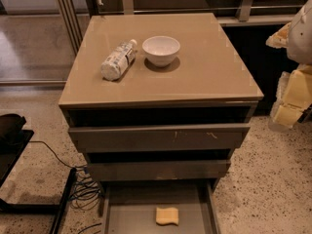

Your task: Pick sponge from bottom drawer and place on counter

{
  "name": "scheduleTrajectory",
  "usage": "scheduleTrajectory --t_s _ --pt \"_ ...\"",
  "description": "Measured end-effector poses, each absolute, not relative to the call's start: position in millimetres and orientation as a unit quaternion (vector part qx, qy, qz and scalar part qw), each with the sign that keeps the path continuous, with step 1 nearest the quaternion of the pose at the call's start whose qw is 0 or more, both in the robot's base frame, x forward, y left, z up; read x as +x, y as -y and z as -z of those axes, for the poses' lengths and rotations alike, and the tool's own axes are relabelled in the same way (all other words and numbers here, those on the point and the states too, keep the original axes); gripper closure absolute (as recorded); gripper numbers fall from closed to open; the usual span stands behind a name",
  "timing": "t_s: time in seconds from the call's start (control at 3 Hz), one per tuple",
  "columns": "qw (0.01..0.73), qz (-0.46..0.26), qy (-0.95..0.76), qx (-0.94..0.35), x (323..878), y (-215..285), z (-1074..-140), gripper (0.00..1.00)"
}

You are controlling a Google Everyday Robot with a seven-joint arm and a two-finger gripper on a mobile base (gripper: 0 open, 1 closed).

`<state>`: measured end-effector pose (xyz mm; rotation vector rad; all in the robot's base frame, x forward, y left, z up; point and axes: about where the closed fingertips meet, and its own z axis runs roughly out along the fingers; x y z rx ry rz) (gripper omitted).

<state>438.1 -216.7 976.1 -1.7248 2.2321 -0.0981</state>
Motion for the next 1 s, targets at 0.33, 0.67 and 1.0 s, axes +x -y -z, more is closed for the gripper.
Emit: scheduleTrajectory --t_s 0.33,0.67,1.0 --pt "0.159 0.034 -0.781 -0.603 438 217 -976 0.00" --pt "0.172 0.029 -0.776 -0.607 436 216 -968 0.00" --pt "0.192 0.016 -0.761 -0.619 429 212 -935 0.00"
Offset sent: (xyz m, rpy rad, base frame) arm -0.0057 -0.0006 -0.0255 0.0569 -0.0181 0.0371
